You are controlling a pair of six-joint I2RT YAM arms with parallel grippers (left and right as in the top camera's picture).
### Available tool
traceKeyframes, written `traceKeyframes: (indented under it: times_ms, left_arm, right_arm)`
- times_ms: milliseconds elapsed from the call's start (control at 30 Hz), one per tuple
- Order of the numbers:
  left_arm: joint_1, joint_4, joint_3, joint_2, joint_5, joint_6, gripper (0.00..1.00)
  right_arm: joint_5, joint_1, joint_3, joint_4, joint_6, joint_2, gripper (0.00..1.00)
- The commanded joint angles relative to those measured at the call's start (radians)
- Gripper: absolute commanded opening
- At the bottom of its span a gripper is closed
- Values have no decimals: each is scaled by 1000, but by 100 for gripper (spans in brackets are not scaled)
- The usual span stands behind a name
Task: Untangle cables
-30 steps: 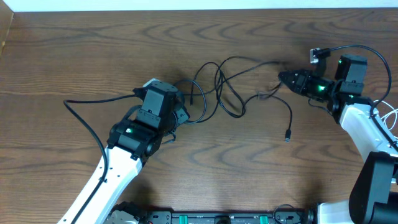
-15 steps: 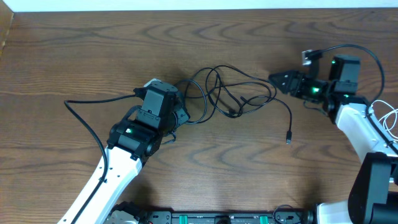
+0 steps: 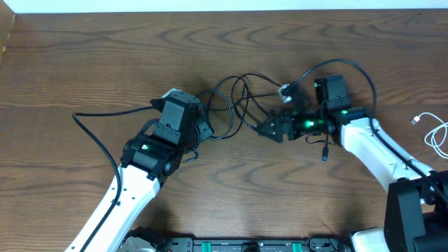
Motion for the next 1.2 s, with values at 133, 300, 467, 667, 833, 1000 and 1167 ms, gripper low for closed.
traceKeyframes:
  times_ms: [133, 300, 467, 667, 833, 1000, 1167]
  left_arm:
    - [3, -2, 0, -10, -2, 16, 8]
    - [3, -2, 0, -10, -2, 16, 8]
    - [3, -2, 0, -10, -2, 16, 8]
    - [3, -2, 0, -10, 14, 16, 8]
    - [3, -2, 0, -10, 24, 16, 8]
    - [3, -30, 0, -10, 10, 17, 8]
    - [3, -95, 0, -5, -68, 17, 8]
  right_arm:
    - [243, 108, 5, -5, -214, -15, 83]
    - [345, 185, 5, 7, -267, -14, 79]
    - [482, 230, 5, 50, -267, -12, 53]
    - [480, 241, 5, 90, -258, -10, 44]
    - [467, 243, 5, 98, -249, -2, 1]
    - [303, 224, 15, 109, -191, -26, 1]
    - [60, 160, 38, 108, -191, -138, 1]
